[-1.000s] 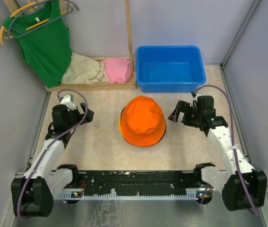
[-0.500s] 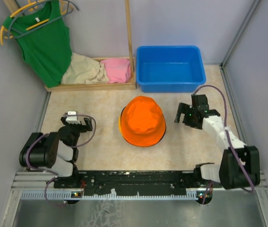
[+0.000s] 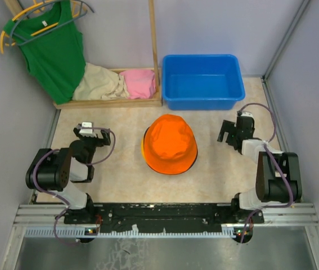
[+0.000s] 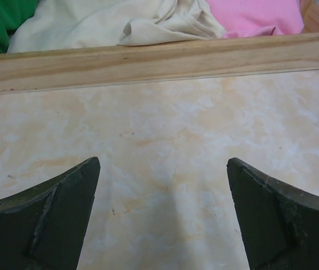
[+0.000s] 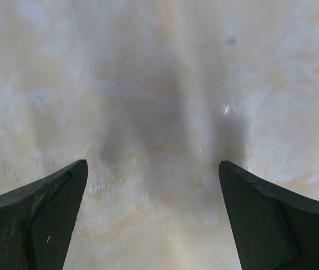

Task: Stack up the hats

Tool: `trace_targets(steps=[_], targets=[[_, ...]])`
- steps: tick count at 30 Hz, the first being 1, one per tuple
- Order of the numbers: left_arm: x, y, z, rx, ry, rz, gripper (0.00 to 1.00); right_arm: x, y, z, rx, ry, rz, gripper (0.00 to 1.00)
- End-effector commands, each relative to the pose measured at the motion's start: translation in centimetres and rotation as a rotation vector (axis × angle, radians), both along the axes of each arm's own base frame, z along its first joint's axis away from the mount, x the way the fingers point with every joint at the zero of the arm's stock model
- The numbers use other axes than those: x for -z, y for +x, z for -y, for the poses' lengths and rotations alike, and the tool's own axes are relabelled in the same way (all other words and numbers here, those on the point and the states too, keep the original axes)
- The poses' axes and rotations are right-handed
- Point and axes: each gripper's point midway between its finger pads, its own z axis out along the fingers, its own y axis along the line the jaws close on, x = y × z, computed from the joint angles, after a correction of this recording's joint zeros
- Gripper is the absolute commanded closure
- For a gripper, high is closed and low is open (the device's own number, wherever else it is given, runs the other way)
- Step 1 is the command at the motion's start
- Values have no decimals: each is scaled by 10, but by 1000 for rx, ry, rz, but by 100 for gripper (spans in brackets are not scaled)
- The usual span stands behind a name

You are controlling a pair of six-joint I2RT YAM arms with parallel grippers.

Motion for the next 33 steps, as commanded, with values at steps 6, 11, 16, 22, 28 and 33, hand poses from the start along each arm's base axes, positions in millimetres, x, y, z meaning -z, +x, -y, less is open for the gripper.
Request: trace_targets(steps=[6, 11, 16, 22, 28, 33], targets=[[2, 0, -3, -13, -8, -11, 0, -78, 36, 23, 28, -157, 655, 1], [1, 0, -4, -15, -7, -10, 0, -80, 17, 9, -49, -207, 815, 1], [3, 1, -5, -21, -9, -20, 0, -70, 29, 2, -87, -226, 741, 1], [4, 4, -6, -25, -8, -30, 0, -73, 26, 1, -87, -229, 764, 1], [6, 7, -1, 2, 8, -46, 0, -73, 25, -1, -106, -228, 764, 1], [6, 7, -2, 1, 9, -46, 0, -73, 26, -3, -118, -224, 766, 1]])
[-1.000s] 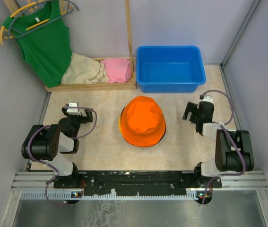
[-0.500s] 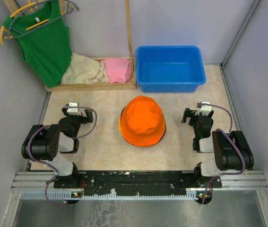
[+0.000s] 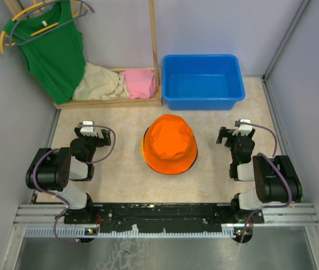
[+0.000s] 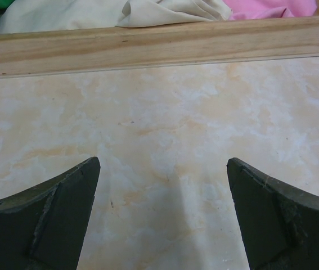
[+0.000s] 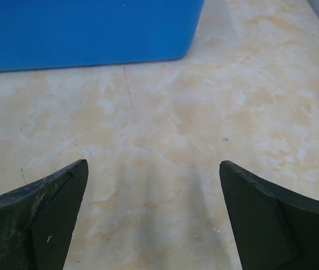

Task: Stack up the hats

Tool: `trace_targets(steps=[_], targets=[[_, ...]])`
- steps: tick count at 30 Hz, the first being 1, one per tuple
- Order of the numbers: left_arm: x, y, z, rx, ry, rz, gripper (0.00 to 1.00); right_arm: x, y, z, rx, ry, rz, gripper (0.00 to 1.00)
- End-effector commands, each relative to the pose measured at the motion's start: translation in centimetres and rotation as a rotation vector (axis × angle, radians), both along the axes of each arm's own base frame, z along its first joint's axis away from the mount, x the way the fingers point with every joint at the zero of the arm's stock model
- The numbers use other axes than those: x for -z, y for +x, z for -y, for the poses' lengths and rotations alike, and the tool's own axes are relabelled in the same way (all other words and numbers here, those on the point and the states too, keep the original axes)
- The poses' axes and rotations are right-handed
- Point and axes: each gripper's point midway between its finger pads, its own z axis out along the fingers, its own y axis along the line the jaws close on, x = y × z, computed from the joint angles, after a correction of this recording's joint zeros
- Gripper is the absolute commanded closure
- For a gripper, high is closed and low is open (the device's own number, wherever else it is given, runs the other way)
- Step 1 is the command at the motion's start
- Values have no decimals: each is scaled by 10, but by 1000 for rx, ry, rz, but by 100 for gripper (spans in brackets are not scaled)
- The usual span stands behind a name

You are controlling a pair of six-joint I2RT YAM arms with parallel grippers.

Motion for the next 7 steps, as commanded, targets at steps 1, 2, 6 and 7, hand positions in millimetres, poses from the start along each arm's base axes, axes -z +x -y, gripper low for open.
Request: trace_targets(steps=[1, 2, 6, 7], targets=[[-10, 5, 0, 11, 10, 28, 0, -27, 9, 0, -7, -26, 101, 1], [-10, 5, -1, 9, 10, 28, 0, -26, 9, 0, -7, -26, 101, 1], [-10, 5, 0, 10, 10, 28, 0, -24, 10, -1, -8, -26, 90, 1], [-10, 5, 0, 10, 10, 28, 0, -28, 9, -1, -8, -27, 107, 1]])
